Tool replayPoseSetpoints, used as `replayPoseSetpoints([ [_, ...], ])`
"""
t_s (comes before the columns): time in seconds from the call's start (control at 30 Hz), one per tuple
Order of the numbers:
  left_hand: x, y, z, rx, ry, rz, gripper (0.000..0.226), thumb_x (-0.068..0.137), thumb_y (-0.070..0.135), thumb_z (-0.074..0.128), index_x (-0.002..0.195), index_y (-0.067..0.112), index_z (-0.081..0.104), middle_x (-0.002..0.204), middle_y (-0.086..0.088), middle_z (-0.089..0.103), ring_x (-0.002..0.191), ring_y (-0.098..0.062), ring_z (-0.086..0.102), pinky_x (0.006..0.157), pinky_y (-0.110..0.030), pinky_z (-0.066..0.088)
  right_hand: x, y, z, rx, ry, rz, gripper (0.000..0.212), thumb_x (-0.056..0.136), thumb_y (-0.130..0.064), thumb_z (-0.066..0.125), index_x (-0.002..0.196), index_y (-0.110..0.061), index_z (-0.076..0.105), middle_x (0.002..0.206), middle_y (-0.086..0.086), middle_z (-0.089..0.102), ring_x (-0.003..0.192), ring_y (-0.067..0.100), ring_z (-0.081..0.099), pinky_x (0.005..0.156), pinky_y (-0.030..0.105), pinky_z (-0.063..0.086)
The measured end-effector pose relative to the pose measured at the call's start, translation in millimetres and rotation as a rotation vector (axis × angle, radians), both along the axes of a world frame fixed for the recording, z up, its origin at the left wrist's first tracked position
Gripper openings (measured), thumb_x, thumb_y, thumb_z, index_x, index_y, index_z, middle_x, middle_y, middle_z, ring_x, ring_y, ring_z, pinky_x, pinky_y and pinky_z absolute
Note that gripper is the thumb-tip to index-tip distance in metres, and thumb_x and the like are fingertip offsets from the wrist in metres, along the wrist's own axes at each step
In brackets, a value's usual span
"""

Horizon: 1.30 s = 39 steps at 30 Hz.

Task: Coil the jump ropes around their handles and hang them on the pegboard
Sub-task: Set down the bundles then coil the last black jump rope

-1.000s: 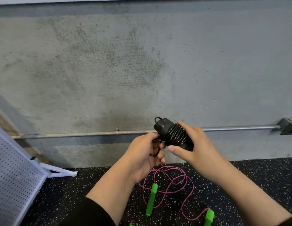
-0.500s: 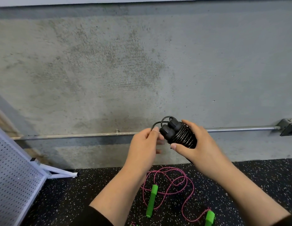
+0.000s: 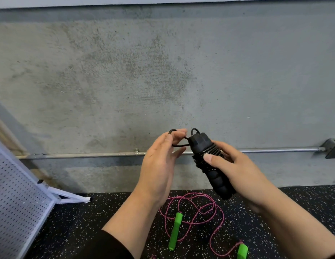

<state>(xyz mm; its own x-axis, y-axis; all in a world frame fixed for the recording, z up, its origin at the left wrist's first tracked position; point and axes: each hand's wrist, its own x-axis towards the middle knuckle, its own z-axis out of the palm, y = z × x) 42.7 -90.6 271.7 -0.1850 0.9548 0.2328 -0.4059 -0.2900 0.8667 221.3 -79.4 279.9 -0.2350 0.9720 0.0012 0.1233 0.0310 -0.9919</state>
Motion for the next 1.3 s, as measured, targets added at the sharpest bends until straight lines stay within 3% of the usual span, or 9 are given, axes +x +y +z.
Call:
replayPoseSetpoints([
  [0.17,2,0,1,0.016,0.045,0.053,0.033,0.102,0.038,0.05,0.109,0.016,0.073,0.109,-0.012,0.067,0.112,-0.027,0.061,0.096,-0.044,0.052,0,-3,2,-0.126,0.173,0.031,0.034,0.082,-0.045,0.073,0.109,-0.025,0.074,0.109,0.013,0.074,0.091,0.015,0.064,0.077,0.031,0.045],
  [0.27,1,0,2,0.002,0.096,0.034,0.033,0.101,0.029,0.046,0.118,0.021,0.073,0.111,-0.008,0.068,0.113,-0.023,0.062,0.09,-0.04,0.053,0,-3,3,-0.152,0.206,0.031,0.036,0.08,-0.047,0.064,0.105,-0.024,0.075,0.107,0.01,0.074,0.089,0.012,0.063,0.075,0.03,0.044],
  [0.37,0,-2,2,0.042,0.254,0.007,0.037,0.101,0.024,0.042,0.126,0.027,0.068,0.12,-0.001,0.069,0.118,-0.019,0.061,0.093,-0.044,0.052,-1,-5,6,-0.189,0.247,0.04,0.027,0.079,-0.047,0.063,0.094,-0.03,0.077,0.095,0.004,0.072,0.077,0.011,0.06,0.069,0.03,0.042],
  [0.43,0,-4,3,0.063,0.341,0.006,0.035,0.104,0.022,0.043,0.13,0.028,0.065,0.122,0.002,0.069,0.117,-0.015,0.062,0.093,-0.039,0.053,-1,-5,7,-0.209,0.256,0.046,0.022,0.08,-0.048,0.063,0.087,-0.033,0.078,0.091,0.002,0.07,0.073,0.012,0.057,0.068,0.032,0.041],
  [0.63,-2,-7,15,0.035,0.256,0.048,0.022,0.099,0.011,0.059,0.12,0.017,0.062,0.105,-0.003,0.075,0.087,-0.006,0.065,0.083,-0.024,0.052,-1,-6,5,-0.301,0.293,0.035,0.026,0.08,-0.053,0.07,0.084,-0.029,0.079,0.092,0.009,0.067,0.071,0.019,0.054,0.066,0.036,0.042],
  [0.8,-1,-9,16,0.025,0.32,0.008,0.022,0.092,0.009,0.07,0.111,0.02,0.074,0.101,-0.008,0.075,0.088,-0.006,0.065,0.084,-0.021,0.052,1,-2,2,-0.366,0.338,0.022,0.058,0.072,-0.059,0.074,0.109,-0.013,0.07,0.1,0.017,0.066,0.063,0.023,0.058,0.06,0.035,0.046],
  [0.93,1,-8,13,0.015,0.381,-0.052,0.027,0.088,0.002,0.074,0.104,0.024,0.076,0.09,0.009,0.074,0.086,-0.003,0.064,0.083,-0.019,0.052,-1,-2,2,-0.382,0.357,0.043,0.059,0.077,-0.059,0.071,0.11,-0.01,0.07,0.099,0.019,0.065,0.06,0.024,0.053,0.059,0.034,0.042],
  [1.1,5,-10,11,0.025,0.488,-0.098,0.027,0.088,-0.001,0.074,0.102,0.021,0.075,0.086,0.007,0.071,0.078,-0.002,0.062,0.076,-0.016,0.049,0,-3,6,-0.4,0.362,0.077,0.06,0.086,-0.056,0.06,0.119,-0.007,0.064,0.1,0.021,0.068,0.054,0.023,0.05,0.051,0.03,0.044],
  [1.3,6,-6,5,-0.024,0.445,-0.035,0.023,0.089,0.003,0.074,0.102,0.022,0.074,0.087,0.009,0.071,0.085,-0.007,0.063,0.085,-0.028,0.055,-2,-5,6,-0.461,0.4,0.171,0.063,0.089,-0.064,0.053,0.12,-0.012,0.07,0.102,0.021,0.069,0.057,0.021,0.05,0.047,0.029,0.045],
])
